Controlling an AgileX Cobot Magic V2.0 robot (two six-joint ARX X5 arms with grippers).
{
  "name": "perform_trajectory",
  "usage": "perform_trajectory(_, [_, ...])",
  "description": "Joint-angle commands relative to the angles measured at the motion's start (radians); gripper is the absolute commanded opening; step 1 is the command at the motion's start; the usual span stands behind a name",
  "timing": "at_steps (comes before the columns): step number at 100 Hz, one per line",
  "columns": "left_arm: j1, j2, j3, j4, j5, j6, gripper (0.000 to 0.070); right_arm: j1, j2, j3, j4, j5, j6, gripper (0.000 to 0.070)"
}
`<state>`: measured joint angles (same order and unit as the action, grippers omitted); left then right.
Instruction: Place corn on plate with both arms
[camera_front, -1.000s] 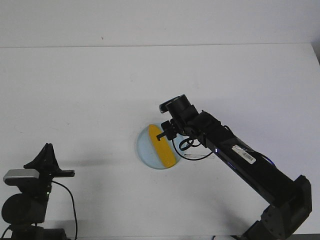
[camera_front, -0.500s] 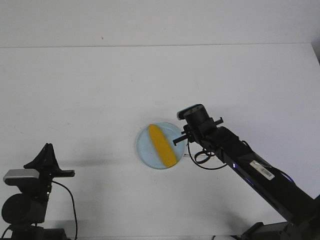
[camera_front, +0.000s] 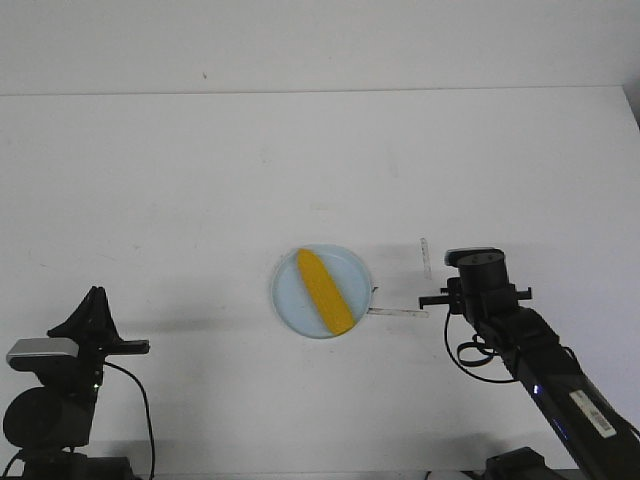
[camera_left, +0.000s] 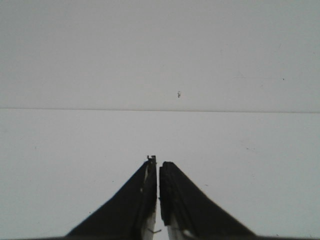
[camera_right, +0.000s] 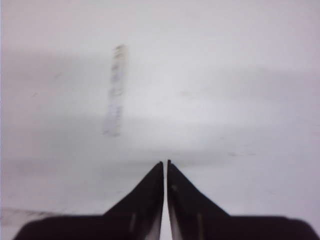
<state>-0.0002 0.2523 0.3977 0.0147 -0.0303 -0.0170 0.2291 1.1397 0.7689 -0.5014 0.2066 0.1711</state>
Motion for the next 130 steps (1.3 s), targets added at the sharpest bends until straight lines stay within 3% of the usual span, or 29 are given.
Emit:
perform_trajectory(1, [0.001,0.0,0.007,0.013,-0.004,0.006,0.0002,-0.021,-0.032,-0.01,0.016,0.003,0.016,0.0013])
perform_trajectory(37, [0.001,0.0,0.007,0.013,-0.004,0.006,0.0002,-0.141,-0.306,-0.143,0.117,0.002,0.014,0.0013])
perform_trajectory(50, [0.001,0.0,0.007,0.013,-0.004,0.006,0.0001,-0.153,-0.403,-0.2,0.172,-0.007,-0.041,0.0013])
perform_trajectory(73, [0.001,0.0,0.007,0.013,-0.004,0.006,0.0001,-0.153,-0.558,-0.28,0.333,-0.206,-0.231,0.0013])
perform_trajectory(84, [0.001,0.0,0.007,0.013,-0.004,0.006,0.0002,-0.153,-0.62,-0.294,0.372,-0.253,-0.232,0.0013])
perform_trajectory(130, [0.001,0.0,0.007,0.013,-0.004,0.006,0.0002,-0.153,-0.891,-0.294,0.374,-0.252,-0.232,0.0013])
